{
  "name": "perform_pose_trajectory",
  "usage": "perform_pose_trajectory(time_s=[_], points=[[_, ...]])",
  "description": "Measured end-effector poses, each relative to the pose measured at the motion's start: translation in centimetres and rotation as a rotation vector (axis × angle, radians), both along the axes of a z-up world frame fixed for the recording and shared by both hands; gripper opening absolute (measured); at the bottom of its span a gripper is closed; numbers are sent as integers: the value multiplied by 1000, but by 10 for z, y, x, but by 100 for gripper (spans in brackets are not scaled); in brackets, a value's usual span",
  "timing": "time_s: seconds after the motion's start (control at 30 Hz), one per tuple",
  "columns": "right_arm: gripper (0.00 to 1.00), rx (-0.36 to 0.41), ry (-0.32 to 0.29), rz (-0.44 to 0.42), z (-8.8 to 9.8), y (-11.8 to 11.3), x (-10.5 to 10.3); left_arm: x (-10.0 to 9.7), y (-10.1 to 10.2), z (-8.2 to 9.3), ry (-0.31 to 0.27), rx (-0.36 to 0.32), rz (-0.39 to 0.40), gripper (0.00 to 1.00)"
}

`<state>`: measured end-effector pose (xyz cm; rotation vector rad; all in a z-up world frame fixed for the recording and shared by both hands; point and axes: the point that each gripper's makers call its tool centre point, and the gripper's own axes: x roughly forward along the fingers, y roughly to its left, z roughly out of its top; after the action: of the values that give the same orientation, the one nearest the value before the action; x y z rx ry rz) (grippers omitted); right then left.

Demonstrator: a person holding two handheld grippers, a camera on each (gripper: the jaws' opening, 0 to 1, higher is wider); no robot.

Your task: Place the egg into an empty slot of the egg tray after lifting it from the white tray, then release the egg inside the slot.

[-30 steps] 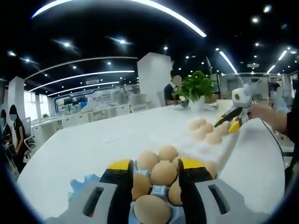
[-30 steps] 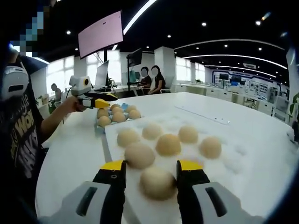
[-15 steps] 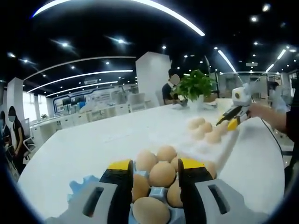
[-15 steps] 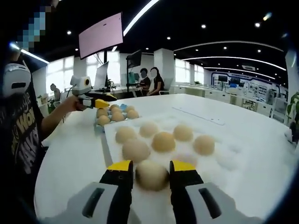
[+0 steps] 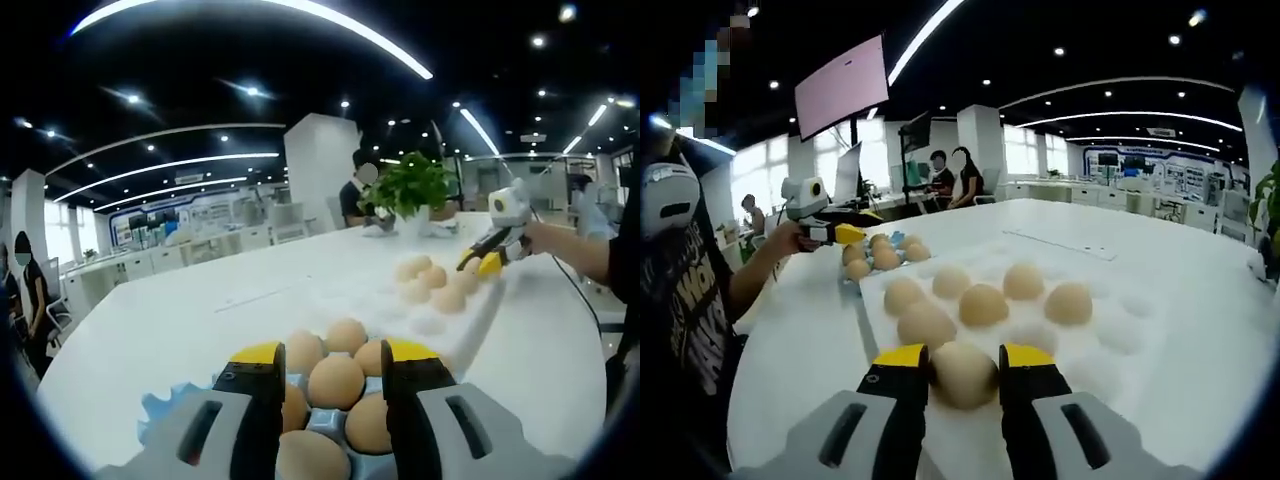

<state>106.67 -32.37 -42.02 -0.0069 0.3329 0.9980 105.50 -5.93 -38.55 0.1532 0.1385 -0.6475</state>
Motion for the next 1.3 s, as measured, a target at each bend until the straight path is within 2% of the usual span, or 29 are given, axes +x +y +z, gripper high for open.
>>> perform_pose_trajectory(time_s=[0.17,0.33,0.57,0.77,0.9,1.3], points=[[29,73,-16,-49,20,-2,4,-1,-10,-2,4,3,-21,39],[29,117,-15,-67,31,0,5,-3,-27,-1,-2,0,-58,39],[29,124,-18,-75,35,15,4,-4,-39,-8,6,9,-85,39],[29,165,-30,-65,50,30,8,-7,-53,-6,-12,9,-118,39],[29,166,-47,-47,56,42,9,-9,-60,-7,-16,16,-133,40],[29,202,-52,-27,69,61,13,-11,-72,-8,-24,24,-148,40]])
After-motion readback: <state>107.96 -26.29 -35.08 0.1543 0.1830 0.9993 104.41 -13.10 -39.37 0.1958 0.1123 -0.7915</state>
